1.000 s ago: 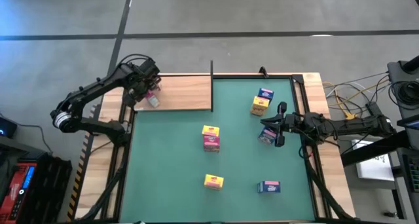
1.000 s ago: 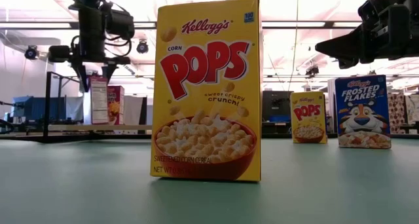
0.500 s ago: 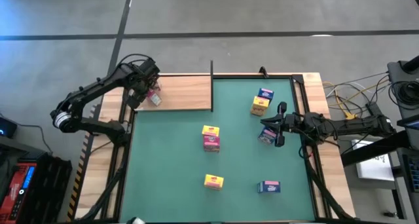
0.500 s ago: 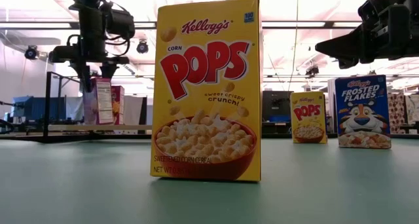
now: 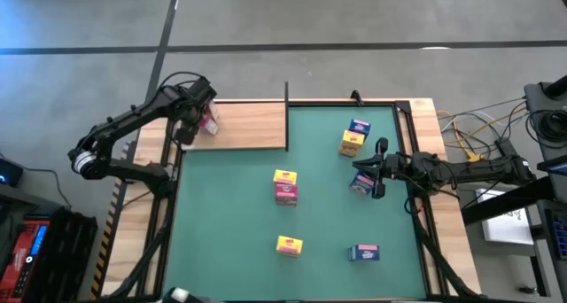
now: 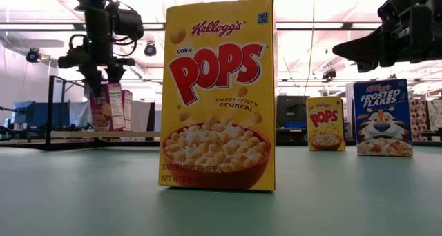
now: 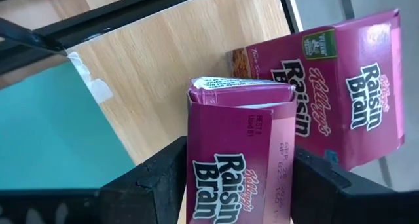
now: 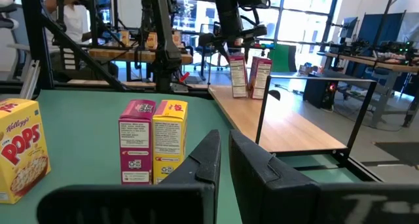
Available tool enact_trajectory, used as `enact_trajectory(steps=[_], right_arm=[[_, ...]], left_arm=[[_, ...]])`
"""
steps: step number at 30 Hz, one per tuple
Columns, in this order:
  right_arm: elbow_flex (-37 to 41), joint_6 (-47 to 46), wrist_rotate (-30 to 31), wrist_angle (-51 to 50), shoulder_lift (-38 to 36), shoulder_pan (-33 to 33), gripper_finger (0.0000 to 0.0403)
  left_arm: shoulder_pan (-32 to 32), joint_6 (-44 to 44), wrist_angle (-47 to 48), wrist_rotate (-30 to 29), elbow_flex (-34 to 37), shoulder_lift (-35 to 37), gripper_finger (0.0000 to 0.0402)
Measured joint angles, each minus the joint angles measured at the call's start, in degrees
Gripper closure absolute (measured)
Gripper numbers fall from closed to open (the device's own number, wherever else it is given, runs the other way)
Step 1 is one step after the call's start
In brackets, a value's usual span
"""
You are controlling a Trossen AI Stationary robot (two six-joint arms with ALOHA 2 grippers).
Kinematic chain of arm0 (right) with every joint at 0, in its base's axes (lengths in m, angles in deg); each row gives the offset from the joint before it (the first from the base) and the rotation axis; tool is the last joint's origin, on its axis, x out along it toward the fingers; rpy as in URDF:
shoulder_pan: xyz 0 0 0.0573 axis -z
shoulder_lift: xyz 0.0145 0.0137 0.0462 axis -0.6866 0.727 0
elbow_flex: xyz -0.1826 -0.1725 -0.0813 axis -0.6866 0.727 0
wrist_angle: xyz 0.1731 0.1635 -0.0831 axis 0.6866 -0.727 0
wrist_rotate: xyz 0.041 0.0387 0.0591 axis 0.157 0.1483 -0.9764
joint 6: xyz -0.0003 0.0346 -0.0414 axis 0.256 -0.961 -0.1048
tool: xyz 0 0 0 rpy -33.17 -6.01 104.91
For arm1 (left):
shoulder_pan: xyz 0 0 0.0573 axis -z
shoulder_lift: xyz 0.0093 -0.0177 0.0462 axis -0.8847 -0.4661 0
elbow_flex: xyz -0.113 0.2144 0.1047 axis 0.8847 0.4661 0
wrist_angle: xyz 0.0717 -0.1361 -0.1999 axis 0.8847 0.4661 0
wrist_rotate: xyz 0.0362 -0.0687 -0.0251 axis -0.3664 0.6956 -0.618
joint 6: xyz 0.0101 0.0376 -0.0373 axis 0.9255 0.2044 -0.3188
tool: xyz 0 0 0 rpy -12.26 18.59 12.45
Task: Stack cereal on shelf
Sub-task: Put the bottom pink cereal box on the shelf aligned with the pink cereal box
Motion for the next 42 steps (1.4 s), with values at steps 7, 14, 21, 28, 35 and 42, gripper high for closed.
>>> enact_trajectory(steps=[7,14,21,28,35,42], right_arm=[[0.0,0.0,0.0,0.0,0.0,0.0,0.038],[0.0,0.0,0.0,0.0,0.0,0.0,0.038],[0.0,0.0,0.0,0.0,0.0,0.0,0.038],[0.0,0.0,0.0,0.0,0.0,0.0,0.038],[0.0,0.0,0.0,0.0,0.0,0.0,0.038],[0.0,0.0,0.0,0.0,0.0,0.0,0.038]], left_arm=[[-0.1,-0.9,0.1,-1.5,0.0,0.0,0.0173],[-0.4,-3.3,-0.3,-2.8,0.0,-0.7,0.0125],[-0.4,-5.8,-2.2,-3.0,0.0,-1.9,0.0105],[-0.4,-8.6,-3.3,-3.0,0.0,-1.8,0.0102],[-0.4,-9.8,-3.2,-2.7,0.0,-0.9,0.0101],[-0.4,-9.0,-2.6,-2.4,0.0,3.0,0.0101]])
